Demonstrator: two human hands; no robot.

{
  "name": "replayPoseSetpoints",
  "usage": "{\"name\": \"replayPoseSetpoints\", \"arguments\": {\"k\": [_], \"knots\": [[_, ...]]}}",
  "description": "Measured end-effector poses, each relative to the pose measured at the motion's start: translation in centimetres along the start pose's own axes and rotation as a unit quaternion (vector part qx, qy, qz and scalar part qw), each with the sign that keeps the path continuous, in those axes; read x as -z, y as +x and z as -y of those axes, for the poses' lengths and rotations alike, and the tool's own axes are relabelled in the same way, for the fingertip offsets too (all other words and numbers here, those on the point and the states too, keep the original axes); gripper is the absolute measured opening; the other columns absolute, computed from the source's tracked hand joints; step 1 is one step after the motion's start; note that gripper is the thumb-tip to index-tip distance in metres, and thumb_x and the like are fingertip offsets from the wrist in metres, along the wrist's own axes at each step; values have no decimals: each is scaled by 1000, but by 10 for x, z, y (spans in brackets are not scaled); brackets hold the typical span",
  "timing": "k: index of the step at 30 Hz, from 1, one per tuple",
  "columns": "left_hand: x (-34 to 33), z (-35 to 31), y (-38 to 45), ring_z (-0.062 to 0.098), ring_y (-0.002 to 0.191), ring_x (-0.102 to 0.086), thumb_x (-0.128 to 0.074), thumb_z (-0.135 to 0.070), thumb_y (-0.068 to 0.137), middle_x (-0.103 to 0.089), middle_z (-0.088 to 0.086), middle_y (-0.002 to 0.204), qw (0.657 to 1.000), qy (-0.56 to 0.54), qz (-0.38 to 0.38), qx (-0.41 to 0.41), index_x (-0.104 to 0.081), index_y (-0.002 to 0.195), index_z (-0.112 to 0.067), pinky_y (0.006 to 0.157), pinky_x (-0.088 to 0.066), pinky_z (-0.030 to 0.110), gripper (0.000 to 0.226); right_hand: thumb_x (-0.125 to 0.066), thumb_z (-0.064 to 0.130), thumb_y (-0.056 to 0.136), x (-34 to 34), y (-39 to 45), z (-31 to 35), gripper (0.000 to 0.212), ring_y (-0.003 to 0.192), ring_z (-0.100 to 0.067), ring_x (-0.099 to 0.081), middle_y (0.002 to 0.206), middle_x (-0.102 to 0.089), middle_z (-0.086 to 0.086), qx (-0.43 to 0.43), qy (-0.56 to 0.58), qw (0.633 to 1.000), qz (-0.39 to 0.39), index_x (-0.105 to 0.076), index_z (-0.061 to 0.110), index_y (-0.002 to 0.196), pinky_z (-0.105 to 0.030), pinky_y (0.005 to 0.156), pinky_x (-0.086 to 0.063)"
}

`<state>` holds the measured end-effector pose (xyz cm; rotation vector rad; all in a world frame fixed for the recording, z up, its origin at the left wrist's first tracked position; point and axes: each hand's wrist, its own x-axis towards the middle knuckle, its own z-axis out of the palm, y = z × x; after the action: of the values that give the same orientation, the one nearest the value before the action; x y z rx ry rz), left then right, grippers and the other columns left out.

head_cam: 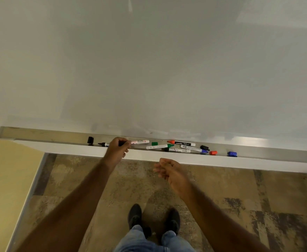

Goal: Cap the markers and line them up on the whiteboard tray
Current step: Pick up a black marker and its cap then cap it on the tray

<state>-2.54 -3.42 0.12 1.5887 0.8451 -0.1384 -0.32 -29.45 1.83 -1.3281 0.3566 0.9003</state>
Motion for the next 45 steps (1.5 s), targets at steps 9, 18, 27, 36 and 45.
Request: {"name": "replayPoseSetpoints", "arguments": {"k": [9, 18, 27, 36, 45], "knots": [[14, 5, 21, 24, 100, -71, -84, -34, 88, -74, 5, 113, 995, 78, -53, -25, -62, 118, -19, 86, -61, 40, 40, -59, 19, 105, 1, 4, -24, 20, 107, -36, -75, 108, -80, -12, -17, -61, 998, 0, -69, 10, 120, -43, 91, -58], [38, 18, 12, 19, 101, -62, -73, -27, 97, -65, 5, 115, 935, 301, -122, -141, -67, 115, -15, 81, -48, 27, 23, -60, 18, 105, 1, 11, -23, 21, 108, -37, -74, 107, -80, -14, -27, -63, 998, -15, -70, 7, 119, -36, 82, -59], [75, 27, 30, 33, 108, -60, -82, -36, 87, -60, 10, 116, 807, 552, -48, -206, -74, 122, -22, 92, -51, 49, 38, -59, 20, 105, -11, 10, -24, 20, 98, -29, -77, 105, -80, -13, -23, -90, 996, -7, -71, 8, 117, -30, 76, -60], [80, 5, 36, 29, 117, -55, -81, -40, 87, -67, -4, 112, 812, 553, -4, -188, -74, 102, -26, 93, -35, 42, 22, -62, 19, 104, -20, 10, -22, 16, 96, -29, -77, 104, -80, -14, -20, -109, 994, -2, -72, 11, 113, -34, 78, -59], [34, 5, -52, 6, 107, -50, -70, -50, 94, -72, -19, 111, 888, 397, 48, -227, -74, 102, -35, 98, -31, 41, 17, -78, 20, 92, -46, 13, -8, 51, 89, -18, -77, 111, -77, -10, 17, -177, 982, 58, -55, 24, 138, -23, 68, -59]]}}
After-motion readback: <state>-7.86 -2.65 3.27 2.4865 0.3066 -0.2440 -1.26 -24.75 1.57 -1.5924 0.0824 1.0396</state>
